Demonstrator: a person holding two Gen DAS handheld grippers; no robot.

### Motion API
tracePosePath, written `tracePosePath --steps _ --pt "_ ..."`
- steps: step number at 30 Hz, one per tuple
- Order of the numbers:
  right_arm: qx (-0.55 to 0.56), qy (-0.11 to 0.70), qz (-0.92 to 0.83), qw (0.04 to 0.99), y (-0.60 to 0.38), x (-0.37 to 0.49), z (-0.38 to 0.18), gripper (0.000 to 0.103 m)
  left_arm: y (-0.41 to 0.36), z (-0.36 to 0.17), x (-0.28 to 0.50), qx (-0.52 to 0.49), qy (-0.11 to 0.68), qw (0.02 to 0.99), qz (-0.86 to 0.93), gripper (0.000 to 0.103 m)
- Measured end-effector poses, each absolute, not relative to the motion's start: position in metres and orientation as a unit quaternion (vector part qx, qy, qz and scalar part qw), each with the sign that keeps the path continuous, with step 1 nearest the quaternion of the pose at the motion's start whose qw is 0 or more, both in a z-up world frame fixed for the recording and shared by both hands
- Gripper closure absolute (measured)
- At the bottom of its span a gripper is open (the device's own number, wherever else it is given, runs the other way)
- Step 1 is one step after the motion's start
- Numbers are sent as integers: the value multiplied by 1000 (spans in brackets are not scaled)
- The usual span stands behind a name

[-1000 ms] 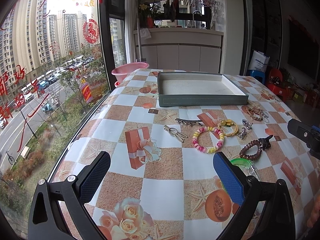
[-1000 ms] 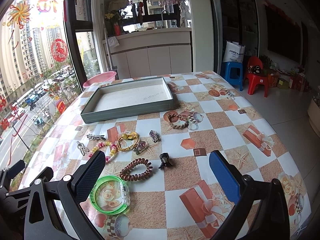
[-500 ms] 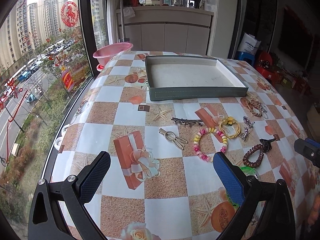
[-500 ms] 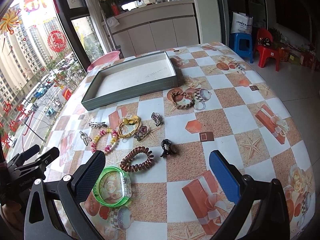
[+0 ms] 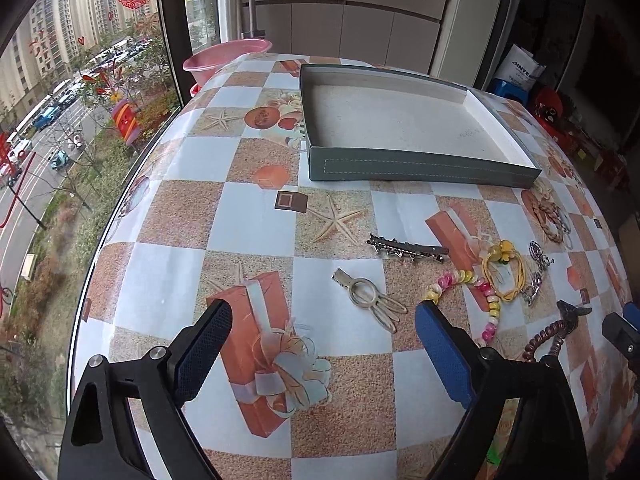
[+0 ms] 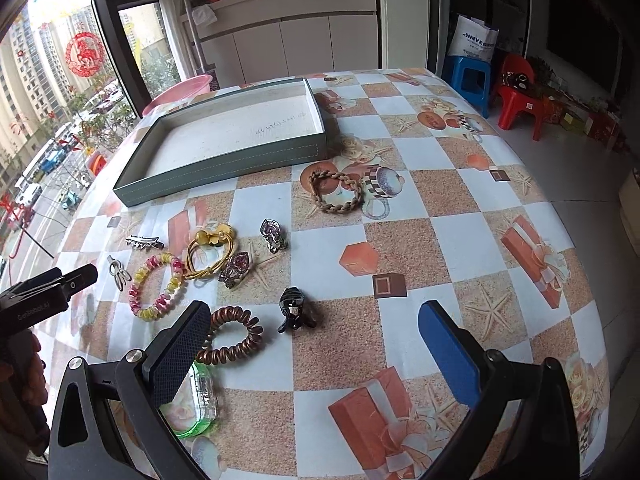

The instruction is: Organize jewelry

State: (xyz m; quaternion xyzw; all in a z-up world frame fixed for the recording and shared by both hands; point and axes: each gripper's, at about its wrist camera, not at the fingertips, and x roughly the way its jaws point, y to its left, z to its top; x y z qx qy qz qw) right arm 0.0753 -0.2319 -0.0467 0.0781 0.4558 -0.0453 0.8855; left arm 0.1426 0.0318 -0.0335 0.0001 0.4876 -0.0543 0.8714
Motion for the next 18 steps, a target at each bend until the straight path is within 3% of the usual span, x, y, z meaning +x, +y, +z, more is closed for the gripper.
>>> tracePosePath --steps 3,5,10,14,17,18 --pt "82 460 -47 883 -231 82 -54 6 26 -43 150 -2 496 867 -51 3" --pt "84 465 -52 879 -232 87 -60 13 23 -47 155 2 502 864 -49 12" --pt "101 484 -46 868 -233 97 -77 25 13 -56 160 20 501 865 -37 13" --pt "99 494 -48 862 -231 99 -87 43 9 -55 157 27 497 866 -37 14" --pt "88 492 -54 865 -229 97 -87 57 5 -53 152 32 490 869 -50 25" --pt "89 492 -54 865 -229 97 -87 67 2 -53 151 34 488 871 -57 35"
